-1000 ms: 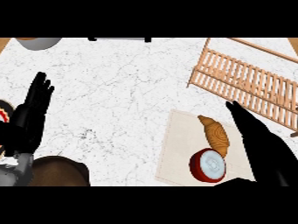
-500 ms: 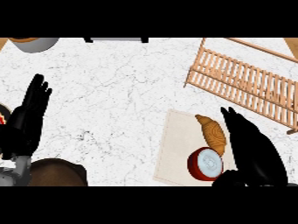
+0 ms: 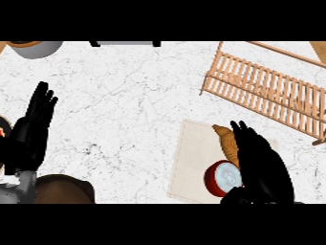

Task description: Pick the can from the placemat and place it in the tiered shelf

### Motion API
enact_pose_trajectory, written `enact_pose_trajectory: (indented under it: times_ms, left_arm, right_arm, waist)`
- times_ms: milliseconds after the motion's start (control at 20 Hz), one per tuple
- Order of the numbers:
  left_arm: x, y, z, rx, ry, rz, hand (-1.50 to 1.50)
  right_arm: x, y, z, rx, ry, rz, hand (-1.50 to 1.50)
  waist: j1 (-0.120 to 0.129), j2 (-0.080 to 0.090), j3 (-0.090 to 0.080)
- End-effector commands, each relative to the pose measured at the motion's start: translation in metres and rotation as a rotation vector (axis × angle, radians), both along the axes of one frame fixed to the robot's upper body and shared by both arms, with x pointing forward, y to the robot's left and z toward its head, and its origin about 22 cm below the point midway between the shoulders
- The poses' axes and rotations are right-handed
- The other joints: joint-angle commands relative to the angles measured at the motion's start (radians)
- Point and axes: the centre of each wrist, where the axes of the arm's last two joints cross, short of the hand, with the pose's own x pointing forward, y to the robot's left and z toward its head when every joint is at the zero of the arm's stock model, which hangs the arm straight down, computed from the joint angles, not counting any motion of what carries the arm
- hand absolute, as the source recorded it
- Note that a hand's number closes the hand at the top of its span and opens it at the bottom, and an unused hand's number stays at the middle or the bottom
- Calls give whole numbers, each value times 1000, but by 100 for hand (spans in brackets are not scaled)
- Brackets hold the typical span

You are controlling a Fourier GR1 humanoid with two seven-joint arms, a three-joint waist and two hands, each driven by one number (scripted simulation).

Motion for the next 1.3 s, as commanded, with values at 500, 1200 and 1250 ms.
enact_pose_trajectory:
  times_ms: [500, 1200, 1250]
  left_arm:
    - [-5, 17, 19, -10, 6, -21, 0]
    - [-6, 13, 17, 0, -10, 4, 0]
    - [3, -6, -5, -20, 13, -10, 0]
  right_arm:
    - [-4, 22, -22, -80, 90, -157, -150]
    - [14, 12, -73, -55, 204, -150, 150]
    - [-14, 20, -65, -50, 160, -106, 150]
  waist:
    - [9, 1, 2]
    - [13, 4, 3]
    - [-3, 3, 2]
